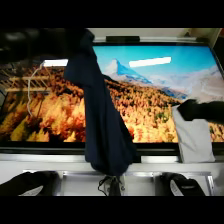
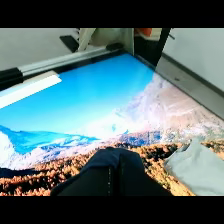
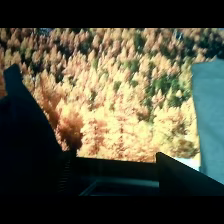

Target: Fold the shirts.

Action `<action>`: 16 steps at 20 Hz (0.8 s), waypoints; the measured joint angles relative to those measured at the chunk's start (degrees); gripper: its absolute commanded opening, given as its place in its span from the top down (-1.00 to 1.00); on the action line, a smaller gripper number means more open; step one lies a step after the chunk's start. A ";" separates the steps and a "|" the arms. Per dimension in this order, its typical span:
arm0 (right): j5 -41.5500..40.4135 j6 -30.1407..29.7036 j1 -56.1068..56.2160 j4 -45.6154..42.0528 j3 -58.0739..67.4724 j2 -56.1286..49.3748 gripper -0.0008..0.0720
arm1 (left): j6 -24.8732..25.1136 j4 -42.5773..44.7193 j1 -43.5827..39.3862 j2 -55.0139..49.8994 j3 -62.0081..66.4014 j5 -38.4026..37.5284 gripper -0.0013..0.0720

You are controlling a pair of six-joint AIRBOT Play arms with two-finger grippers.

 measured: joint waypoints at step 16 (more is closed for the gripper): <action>-28.59 -7.28 22.01 30.32 -34.40 -21.53 -0.80 | -0.07 8.50 3.74 -4.92 -0.85 -8.24 0.89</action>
